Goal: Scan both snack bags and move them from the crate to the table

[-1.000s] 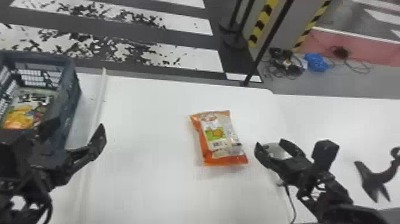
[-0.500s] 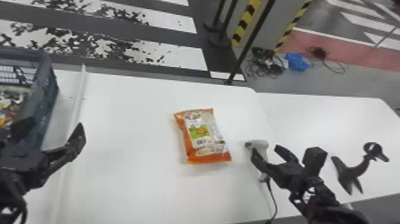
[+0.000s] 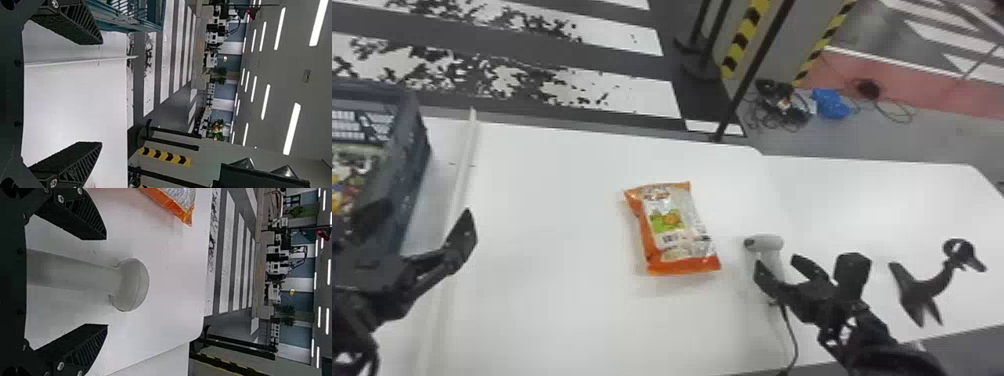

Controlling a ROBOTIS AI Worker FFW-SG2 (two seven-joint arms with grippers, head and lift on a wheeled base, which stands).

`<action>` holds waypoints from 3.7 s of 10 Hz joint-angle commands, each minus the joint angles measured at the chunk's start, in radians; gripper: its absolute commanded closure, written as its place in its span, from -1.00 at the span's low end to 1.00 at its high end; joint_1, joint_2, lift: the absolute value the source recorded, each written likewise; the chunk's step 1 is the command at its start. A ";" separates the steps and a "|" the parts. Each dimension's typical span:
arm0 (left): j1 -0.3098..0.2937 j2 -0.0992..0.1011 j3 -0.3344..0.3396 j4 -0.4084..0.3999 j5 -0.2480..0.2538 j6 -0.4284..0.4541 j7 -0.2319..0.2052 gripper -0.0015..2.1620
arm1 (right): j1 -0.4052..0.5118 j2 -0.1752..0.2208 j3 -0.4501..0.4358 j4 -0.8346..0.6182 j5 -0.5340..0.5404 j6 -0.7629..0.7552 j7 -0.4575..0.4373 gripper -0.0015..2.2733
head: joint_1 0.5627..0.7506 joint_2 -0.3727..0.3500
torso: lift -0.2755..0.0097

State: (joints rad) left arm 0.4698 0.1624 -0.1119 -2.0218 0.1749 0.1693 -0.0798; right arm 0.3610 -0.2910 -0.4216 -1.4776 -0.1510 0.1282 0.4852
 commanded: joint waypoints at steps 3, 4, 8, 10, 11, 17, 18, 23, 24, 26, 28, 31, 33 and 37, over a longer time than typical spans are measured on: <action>0.012 -0.001 0.008 0.000 0.000 -0.017 0.000 -0.92 | -0.042 -0.013 0.026 0.031 0.048 0.058 0.000 0.63 | 0.41 -0.94 | 0.32; 0.012 -0.001 0.008 0.002 0.000 -0.017 0.000 -0.92 | -0.043 -0.013 0.030 0.029 0.053 0.061 -0.010 0.88 | 0.41 -0.94 | 0.32; 0.012 -0.003 0.012 0.003 0.000 -0.017 0.000 -0.92 | 0.003 0.015 0.023 -0.116 0.051 0.107 -0.014 0.99 | 0.41 -0.94 | 0.32; 0.012 -0.004 0.014 0.005 0.000 -0.020 0.002 -0.92 | 0.067 0.058 0.029 -0.293 0.051 0.196 -0.016 0.99 | 0.41 -0.94 | 0.32; 0.013 -0.006 0.014 0.005 0.000 -0.020 0.000 -0.92 | 0.098 0.076 0.044 -0.369 0.051 0.227 -0.016 0.99 | 0.41 -0.92 | 0.32; 0.015 -0.008 0.018 0.008 0.005 -0.026 0.002 -0.92 | 0.202 0.098 0.179 -0.618 0.080 0.319 -0.013 0.99 | 0.41 -0.53 | 0.32; 0.015 -0.008 0.020 0.008 0.005 -0.026 0.002 -0.92 | 0.202 0.098 0.211 -0.622 0.102 0.322 -0.013 0.99 | 0.41 -0.49 | 0.32; 0.013 -0.008 0.023 0.015 0.005 -0.029 0.000 -0.92 | 0.159 0.096 0.282 -0.569 0.177 0.337 -0.039 0.99 | 0.41 -0.28 | 0.32; 0.015 -0.008 0.023 0.015 0.005 -0.029 0.000 -0.92 | 0.157 0.096 0.282 -0.566 0.191 0.334 -0.053 0.99 | 0.41 -0.28 | 0.32; 0.013 -0.009 0.023 0.015 0.005 -0.029 0.000 -0.92 | 0.159 0.095 0.288 -0.560 0.218 0.334 -0.063 0.99 | 0.41 -0.32 | 0.32; 0.013 -0.009 0.023 0.012 0.005 -0.026 0.000 -0.92 | 0.159 0.095 0.293 -0.560 0.218 0.334 -0.065 0.99 | 0.41 -0.33 | 0.32; 0.015 -0.008 0.021 0.005 0.005 -0.023 0.000 -0.92 | 0.162 0.096 0.271 -0.586 0.206 0.325 -0.065 0.99 | 0.41 -0.32 | 0.32; 0.017 -0.008 0.021 -0.001 0.005 -0.020 0.000 -0.92 | 0.157 0.095 0.190 -0.581 0.171 0.316 -0.065 0.99 | 0.41 -0.36 | 0.32; 0.017 -0.008 0.020 -0.001 0.005 -0.017 0.000 -0.92 | 0.076 0.072 0.043 -0.359 0.122 0.215 -0.066 0.99 | 0.41 -0.71 | 0.32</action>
State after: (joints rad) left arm 0.4863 0.1549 -0.0931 -2.0234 0.1795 0.1531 -0.0801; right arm 0.4512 -0.2135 -0.3635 -1.8761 -0.0248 0.3646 0.4188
